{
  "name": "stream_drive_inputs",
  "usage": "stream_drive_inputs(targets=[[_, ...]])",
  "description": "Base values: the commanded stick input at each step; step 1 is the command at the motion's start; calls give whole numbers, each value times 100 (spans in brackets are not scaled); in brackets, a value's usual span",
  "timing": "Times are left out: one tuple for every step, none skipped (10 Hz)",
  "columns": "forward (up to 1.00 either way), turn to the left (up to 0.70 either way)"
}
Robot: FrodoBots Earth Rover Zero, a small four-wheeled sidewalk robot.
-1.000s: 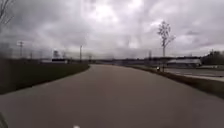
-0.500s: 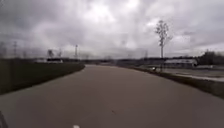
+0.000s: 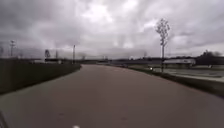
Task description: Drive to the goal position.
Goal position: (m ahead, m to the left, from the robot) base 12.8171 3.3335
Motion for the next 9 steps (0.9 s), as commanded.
stream_drive_inputs(targets=[[100, 0], [100, 0], [100, 0], [100, 0], [100, 0], [100, 0], [100, 0], [100, 10], [100, 32]])
